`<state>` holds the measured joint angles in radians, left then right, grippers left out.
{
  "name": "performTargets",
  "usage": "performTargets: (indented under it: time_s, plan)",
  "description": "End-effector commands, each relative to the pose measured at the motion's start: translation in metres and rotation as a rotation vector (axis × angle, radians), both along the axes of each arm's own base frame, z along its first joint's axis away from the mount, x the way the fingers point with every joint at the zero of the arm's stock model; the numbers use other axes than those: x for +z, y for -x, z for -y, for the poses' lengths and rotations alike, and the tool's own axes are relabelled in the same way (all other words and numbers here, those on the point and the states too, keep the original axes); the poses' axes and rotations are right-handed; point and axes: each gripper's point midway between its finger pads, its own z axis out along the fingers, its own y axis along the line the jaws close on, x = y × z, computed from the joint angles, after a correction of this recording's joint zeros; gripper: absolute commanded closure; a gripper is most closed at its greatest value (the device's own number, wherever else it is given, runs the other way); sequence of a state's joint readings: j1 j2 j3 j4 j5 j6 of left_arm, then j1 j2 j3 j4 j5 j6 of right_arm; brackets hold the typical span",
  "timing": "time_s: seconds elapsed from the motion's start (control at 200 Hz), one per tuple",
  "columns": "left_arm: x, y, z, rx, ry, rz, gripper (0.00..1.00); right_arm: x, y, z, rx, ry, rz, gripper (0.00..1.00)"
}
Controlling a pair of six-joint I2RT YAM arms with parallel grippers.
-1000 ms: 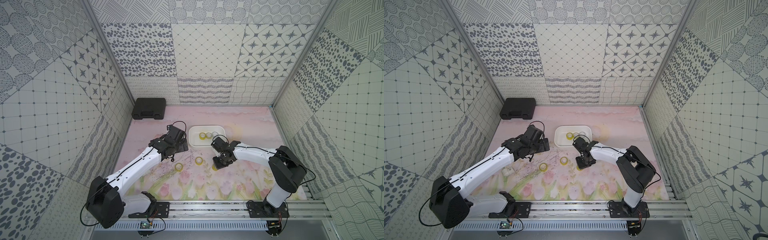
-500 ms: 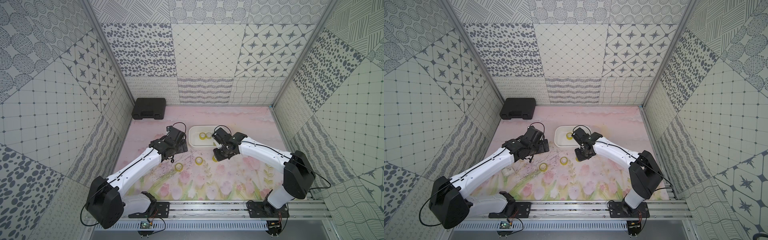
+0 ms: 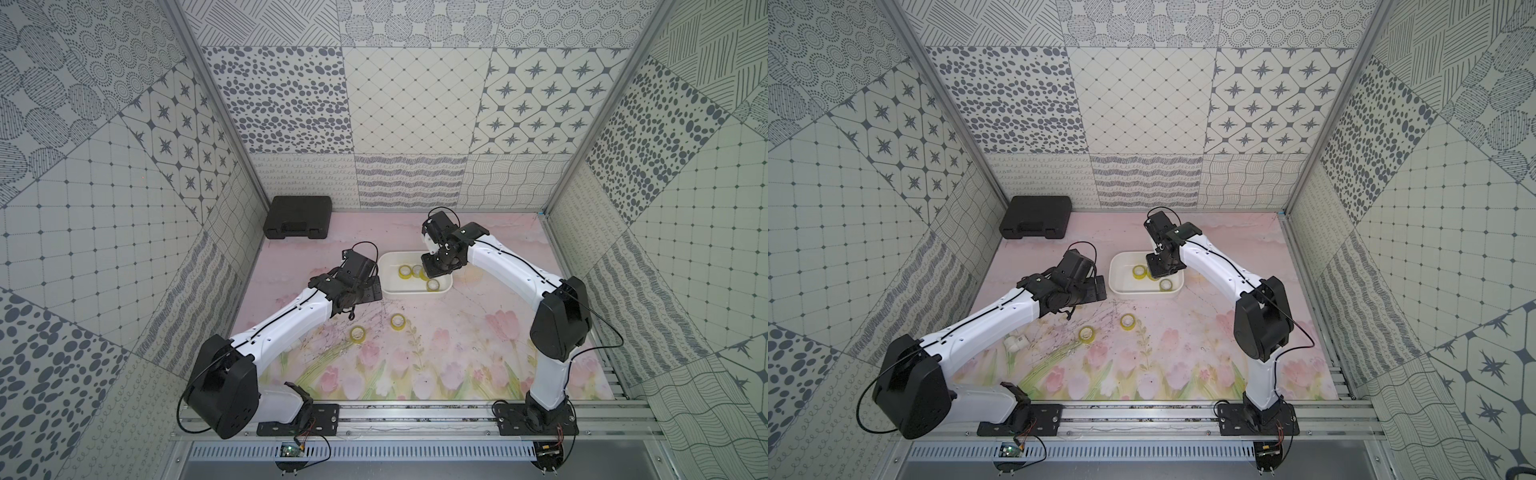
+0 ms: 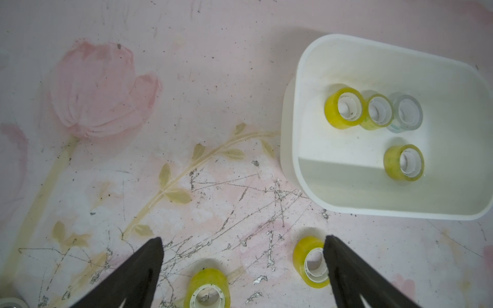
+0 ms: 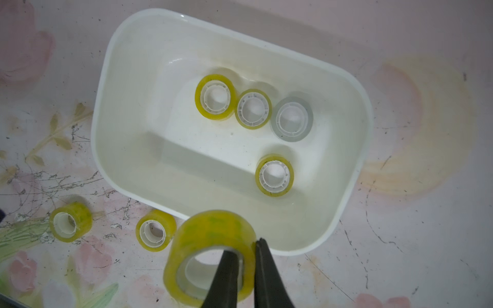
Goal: Put the transparent tape into the storage box
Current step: Pick up the tape at the center of the board, then place the tape in the storage box.
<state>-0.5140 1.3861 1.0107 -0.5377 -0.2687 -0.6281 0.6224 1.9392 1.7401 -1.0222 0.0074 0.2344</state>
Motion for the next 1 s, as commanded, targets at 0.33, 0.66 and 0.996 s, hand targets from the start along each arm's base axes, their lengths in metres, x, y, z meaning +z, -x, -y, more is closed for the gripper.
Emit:
performTargets:
  time_s: [0.33, 0.66, 0.996]
  plan:
    - [0.006, -0.025, 0.022, -0.060, 0.020, 0.031, 0.01, -0.056, -0.014, -0.024, 0.088, 0.044, -0.106, 1.00]
    - [0.012, -0.028, 0.031, -0.084, 0.078, 0.070, 0.01, -0.087, -0.020, -0.021, 0.077, 0.100, -0.125, 1.00]
    - [0.035, -0.012, 0.062, -0.267, 0.281, 0.144, 0.01, -0.102, -0.017, -0.027, 0.087, 0.118, -0.134, 1.00]
